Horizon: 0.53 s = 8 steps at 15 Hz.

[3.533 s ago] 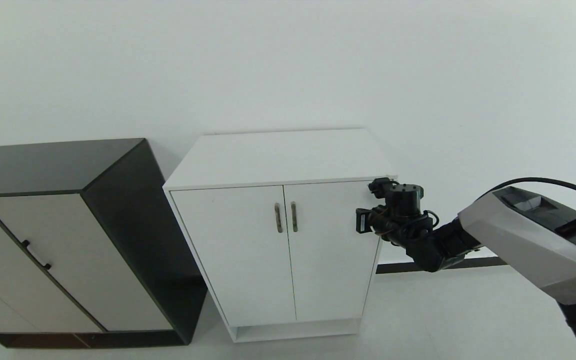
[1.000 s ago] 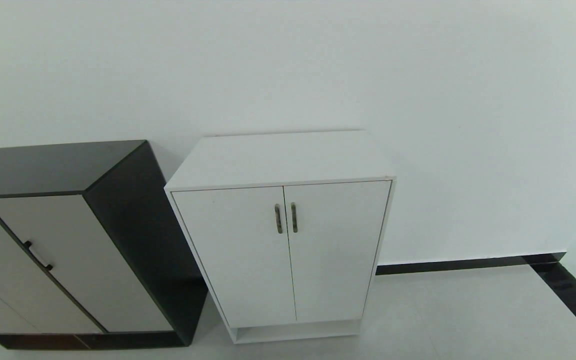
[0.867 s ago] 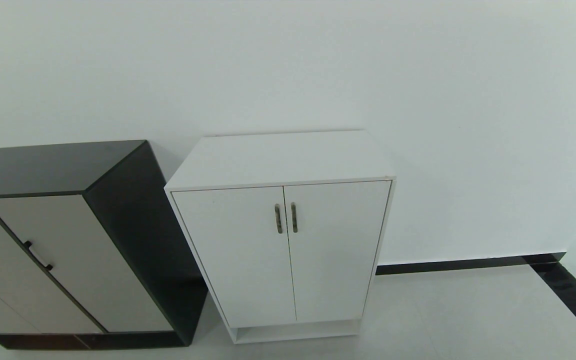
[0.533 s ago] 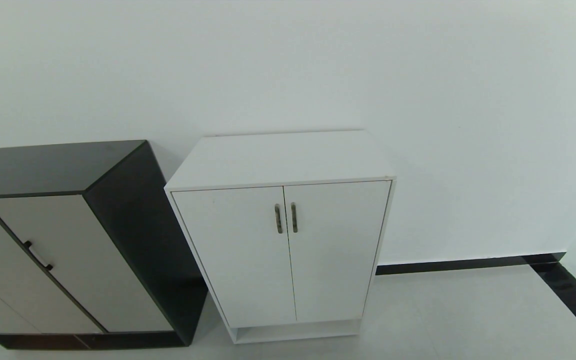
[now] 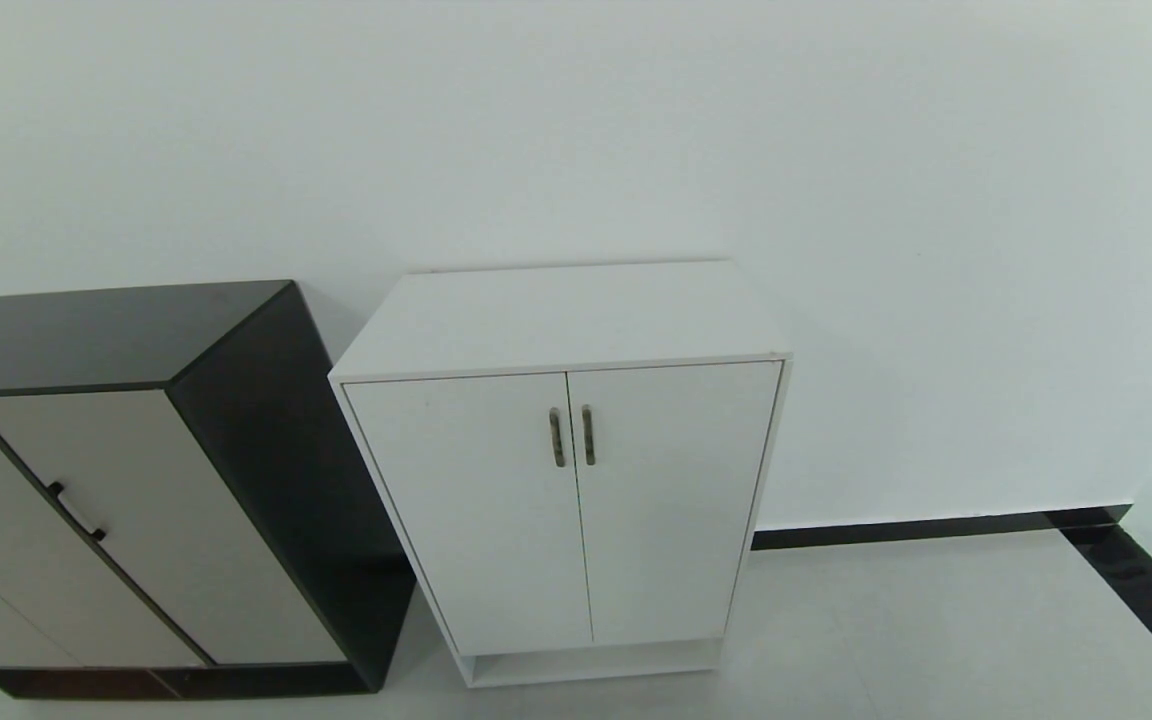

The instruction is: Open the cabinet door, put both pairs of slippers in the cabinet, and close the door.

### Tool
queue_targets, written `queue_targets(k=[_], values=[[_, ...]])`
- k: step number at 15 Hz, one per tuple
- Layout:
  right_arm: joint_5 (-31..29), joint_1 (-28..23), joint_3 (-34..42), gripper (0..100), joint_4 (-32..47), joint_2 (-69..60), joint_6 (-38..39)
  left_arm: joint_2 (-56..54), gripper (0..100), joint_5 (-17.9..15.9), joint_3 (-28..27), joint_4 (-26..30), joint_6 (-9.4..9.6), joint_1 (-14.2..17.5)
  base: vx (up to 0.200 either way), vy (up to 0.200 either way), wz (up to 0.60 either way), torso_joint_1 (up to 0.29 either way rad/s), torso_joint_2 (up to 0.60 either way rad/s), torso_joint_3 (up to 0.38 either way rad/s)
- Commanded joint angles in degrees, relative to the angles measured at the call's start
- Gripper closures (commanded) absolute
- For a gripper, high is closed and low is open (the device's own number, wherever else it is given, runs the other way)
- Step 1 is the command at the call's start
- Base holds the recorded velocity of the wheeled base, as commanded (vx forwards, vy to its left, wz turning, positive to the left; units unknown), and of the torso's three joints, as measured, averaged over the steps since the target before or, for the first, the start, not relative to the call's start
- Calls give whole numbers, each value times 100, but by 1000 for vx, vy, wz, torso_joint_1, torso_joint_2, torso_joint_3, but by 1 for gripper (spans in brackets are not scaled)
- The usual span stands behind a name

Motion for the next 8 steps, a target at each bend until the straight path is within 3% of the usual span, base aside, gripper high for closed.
queue_targets(k=[1,3,5,8], values=[[0,-772,12,100,3,732,-75,0,100,3,0,-1,-2,0,0,0,0,0,0,0],[-26,-886,12,100,3,504,-83,9,100,3,0,-1,-2,0,0,0,0,0,0,0],[-35,-1378,3,100,3,240,-101,0,100,3,0,-1,-2,0,0,0,0,0,0,0],[0,-1229,12,100,3,-542,-75,0,100,3,0,-1,-2,0,0,0,0,0,0,0]])
